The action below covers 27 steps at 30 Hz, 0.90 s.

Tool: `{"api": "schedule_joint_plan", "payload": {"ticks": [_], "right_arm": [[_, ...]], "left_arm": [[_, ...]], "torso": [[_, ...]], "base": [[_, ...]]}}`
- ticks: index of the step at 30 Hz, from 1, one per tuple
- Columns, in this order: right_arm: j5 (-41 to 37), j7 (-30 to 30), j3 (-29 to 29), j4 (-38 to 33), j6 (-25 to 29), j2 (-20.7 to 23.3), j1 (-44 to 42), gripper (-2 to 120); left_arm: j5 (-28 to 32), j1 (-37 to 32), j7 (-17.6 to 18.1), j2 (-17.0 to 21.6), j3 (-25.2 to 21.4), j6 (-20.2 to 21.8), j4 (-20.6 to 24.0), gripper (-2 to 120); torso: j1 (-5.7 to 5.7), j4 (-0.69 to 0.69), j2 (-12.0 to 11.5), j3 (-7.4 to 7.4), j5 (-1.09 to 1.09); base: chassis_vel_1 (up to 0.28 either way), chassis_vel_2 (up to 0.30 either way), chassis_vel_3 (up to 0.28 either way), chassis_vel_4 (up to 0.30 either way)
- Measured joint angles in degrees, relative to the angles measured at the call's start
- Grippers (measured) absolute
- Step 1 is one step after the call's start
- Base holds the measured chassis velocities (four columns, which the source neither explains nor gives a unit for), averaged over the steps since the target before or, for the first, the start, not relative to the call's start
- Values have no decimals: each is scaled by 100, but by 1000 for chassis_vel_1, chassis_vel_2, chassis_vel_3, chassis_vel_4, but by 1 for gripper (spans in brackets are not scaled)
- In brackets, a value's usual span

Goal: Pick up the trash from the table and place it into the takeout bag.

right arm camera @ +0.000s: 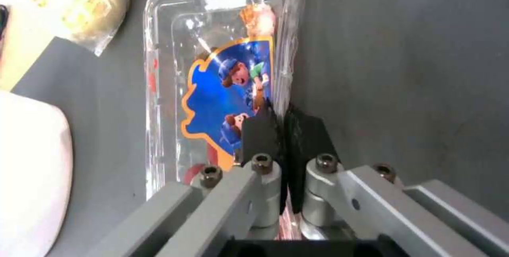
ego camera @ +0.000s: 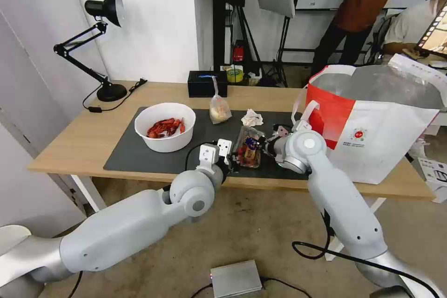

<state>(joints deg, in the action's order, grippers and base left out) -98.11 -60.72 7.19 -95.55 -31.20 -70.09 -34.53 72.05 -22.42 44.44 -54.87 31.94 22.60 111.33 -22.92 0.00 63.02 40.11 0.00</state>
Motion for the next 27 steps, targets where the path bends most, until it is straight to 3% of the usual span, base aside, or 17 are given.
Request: {"api": "schedule_joint_plan", "payload": {"ticks": [6, 11, 19, 24, 27], "right_arm": [[-19, -13, 50, -67, 4, -18, -27, 0], [-107, -32, 123, -129, 6, -34, -29, 0], [-266, -127, 185, -410, 20, -20, -22, 0], [-299, -180, 198, -536, 39, -24, -20, 0], [-326, -202, 222, -611, 70, -24, -23, 0]], "left_arm": [[87, 17, 25, 98, -189, 0, 154, 33], [102, -21, 37, 191, -272, 0, 261, 45], [88, -273, 38, 423, -509, -1, 464, 80], [82, -352, 41, 516, -632, -1, 550, 97], [81, -387, 43, 571, -701, -1, 599, 99]], "torso": [[0, -2, 0, 0, 0], [0, -2, 0, 0, 0], [0, -1, 1, 0, 0], [0, 0, 0, -1, 0], [0, -1, 1, -1, 0]], "base": [[0, 0, 0, 0], [0, 0, 0, 0], [0, 0, 0, 0], [0, 0, 0, 0], [0, 0, 0, 0]]}}
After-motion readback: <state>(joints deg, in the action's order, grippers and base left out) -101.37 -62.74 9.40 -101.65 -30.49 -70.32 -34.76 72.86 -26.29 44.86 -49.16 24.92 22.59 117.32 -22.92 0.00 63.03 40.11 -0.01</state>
